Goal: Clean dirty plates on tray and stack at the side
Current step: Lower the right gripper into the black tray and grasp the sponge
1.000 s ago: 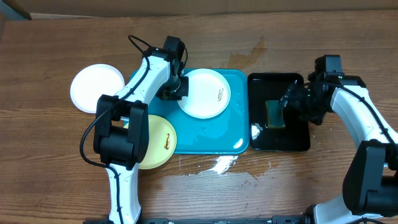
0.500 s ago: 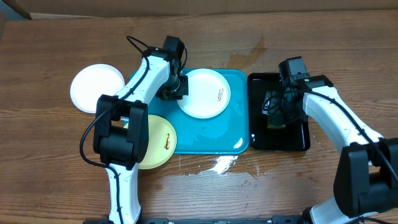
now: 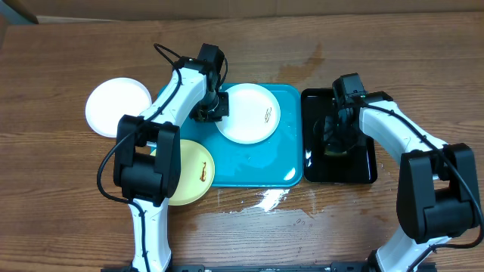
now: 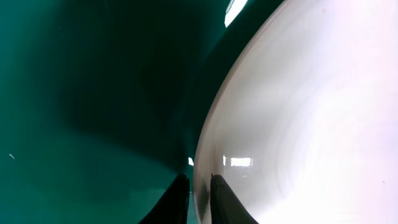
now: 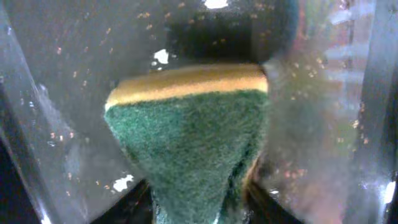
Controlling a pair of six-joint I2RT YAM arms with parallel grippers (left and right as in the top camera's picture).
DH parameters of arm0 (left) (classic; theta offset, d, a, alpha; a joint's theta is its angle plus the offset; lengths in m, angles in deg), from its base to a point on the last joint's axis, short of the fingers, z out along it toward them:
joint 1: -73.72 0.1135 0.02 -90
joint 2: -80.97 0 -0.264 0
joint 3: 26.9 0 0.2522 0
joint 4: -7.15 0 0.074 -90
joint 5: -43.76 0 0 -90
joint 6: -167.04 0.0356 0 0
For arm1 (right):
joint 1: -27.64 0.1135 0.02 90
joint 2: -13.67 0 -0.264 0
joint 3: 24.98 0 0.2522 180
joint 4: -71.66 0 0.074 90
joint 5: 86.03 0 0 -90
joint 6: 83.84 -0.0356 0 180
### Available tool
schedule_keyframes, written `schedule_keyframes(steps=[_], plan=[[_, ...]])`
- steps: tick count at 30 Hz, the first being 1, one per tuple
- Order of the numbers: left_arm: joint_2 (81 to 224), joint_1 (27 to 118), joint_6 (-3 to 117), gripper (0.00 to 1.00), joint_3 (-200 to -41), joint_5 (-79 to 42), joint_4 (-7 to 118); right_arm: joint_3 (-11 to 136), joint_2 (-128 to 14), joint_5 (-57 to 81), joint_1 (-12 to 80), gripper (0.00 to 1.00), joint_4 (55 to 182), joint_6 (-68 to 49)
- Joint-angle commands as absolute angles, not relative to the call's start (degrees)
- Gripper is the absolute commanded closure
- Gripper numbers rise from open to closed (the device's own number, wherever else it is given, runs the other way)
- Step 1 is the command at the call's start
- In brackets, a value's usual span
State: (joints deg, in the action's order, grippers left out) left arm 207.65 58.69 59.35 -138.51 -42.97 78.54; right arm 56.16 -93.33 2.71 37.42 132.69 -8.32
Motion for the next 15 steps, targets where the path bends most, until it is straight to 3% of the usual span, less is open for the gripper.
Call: schedule_keyframes(steps=[1,4,15], plan=[[208.0,58.7,58.8,0.85,-138.3,-42.6,78.7,56.3,-93.1,3.2,37.2,0.79,131.9,-8.7],[208.0,58.7,58.8,0.84,-138.3,-42.6,78.7,57.9,-93.0,3.2,37.2,0.96,133.3,-8.6],[208.0,58.7,58.8,0.84,-138.3,-42.8,79.3,68.4,-89.1,3.9,37.3,0.96,146.4,-9.1]])
